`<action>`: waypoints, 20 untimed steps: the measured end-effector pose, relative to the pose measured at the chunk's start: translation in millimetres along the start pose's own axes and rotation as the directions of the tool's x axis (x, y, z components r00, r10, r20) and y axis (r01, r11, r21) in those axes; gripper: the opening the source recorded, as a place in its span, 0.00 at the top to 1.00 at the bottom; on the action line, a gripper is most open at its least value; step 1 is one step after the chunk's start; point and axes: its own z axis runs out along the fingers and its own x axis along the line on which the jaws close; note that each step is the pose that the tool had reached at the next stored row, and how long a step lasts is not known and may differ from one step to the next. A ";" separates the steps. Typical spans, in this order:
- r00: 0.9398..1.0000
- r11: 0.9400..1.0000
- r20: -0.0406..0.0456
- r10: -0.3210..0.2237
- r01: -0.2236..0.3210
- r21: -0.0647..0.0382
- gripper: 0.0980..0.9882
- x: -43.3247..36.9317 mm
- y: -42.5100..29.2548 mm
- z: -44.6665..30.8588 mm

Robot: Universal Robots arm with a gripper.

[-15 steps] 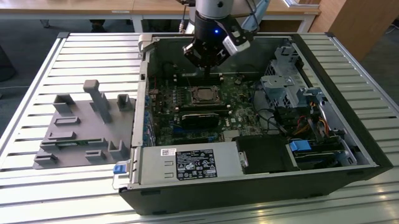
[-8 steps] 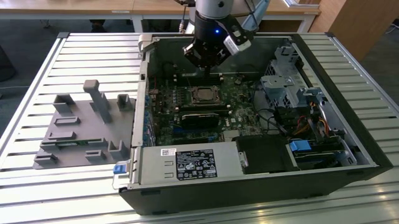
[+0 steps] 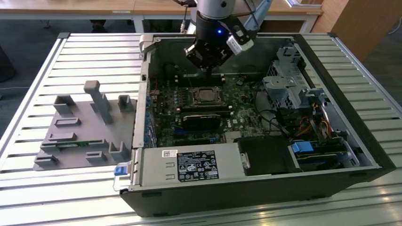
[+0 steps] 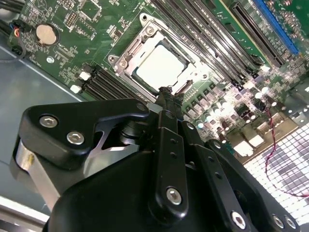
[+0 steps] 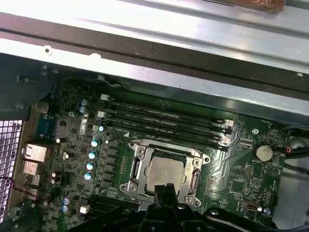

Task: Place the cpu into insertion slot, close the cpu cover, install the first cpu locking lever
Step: 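Install the first cpu locking lever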

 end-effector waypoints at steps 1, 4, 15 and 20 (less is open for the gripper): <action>1.000 1.000 0.000 -0.011 0.011 0.000 0.99 0.0 0.0 0.0; 0.999 0.999 0.000 -0.040 0.040 0.000 0.99 0.6 0.1 0.1; 1.000 1.000 0.015 -0.015 0.015 -0.002 0.99 25.4 5.5 3.5; 1.000 1.000 0.021 -0.015 0.015 -0.003 0.99 40.6 8.5 4.3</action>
